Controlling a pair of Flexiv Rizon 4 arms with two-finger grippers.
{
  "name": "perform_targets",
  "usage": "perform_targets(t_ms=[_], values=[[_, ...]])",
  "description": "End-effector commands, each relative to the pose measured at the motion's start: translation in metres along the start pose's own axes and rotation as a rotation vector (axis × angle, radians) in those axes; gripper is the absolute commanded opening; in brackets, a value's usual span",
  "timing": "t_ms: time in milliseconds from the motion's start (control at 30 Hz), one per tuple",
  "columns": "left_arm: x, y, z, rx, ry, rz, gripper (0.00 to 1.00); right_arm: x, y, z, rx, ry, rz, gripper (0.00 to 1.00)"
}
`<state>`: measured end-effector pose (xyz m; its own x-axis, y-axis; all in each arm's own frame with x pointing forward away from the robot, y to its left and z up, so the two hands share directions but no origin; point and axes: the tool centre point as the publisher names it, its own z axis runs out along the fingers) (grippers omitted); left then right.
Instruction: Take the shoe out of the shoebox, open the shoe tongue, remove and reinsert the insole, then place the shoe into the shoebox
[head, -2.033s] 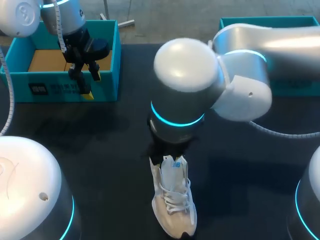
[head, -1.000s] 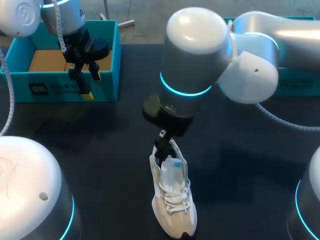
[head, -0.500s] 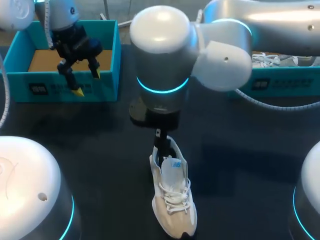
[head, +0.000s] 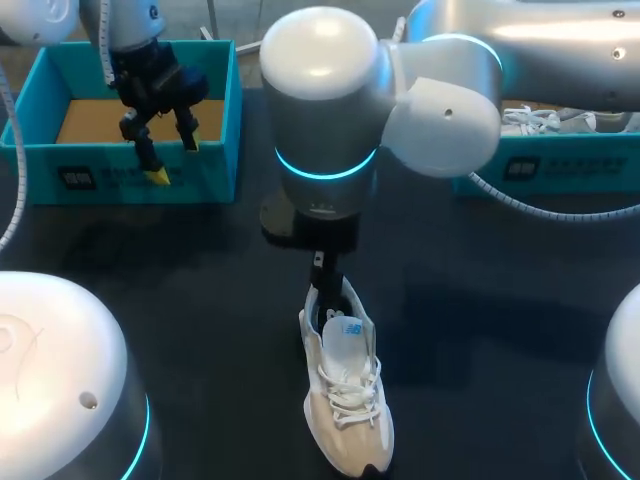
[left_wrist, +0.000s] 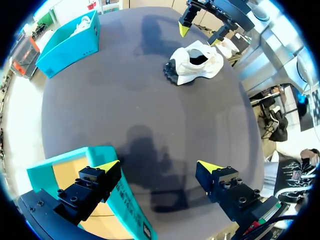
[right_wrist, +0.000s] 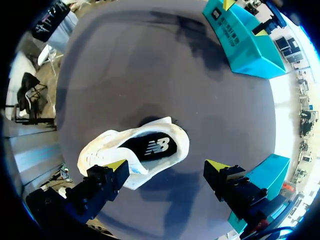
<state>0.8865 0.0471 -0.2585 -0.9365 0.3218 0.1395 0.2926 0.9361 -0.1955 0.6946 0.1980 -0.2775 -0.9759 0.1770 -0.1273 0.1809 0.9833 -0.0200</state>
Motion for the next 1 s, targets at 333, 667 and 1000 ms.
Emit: perform_targets(t_ms=[333,667,1000], values=[[-0.002,0.000,-0.001,-0.001,0.005,0.000,1.00,0.000,-0.001,0.001,-0.004,0.001,-0.001,1.00],[-0.006,0.015,-0.038,0.013,-0.128,-0.411,1.00,-0.024,0.008,0.011,0.007,-0.015,-0.060,1.00],[-0.015,0.032,-0.046,0.053,-0.122,-0.655,1.00,-0.026,0.012,0.017,0.000,-0.018,-0.094,1.00]])
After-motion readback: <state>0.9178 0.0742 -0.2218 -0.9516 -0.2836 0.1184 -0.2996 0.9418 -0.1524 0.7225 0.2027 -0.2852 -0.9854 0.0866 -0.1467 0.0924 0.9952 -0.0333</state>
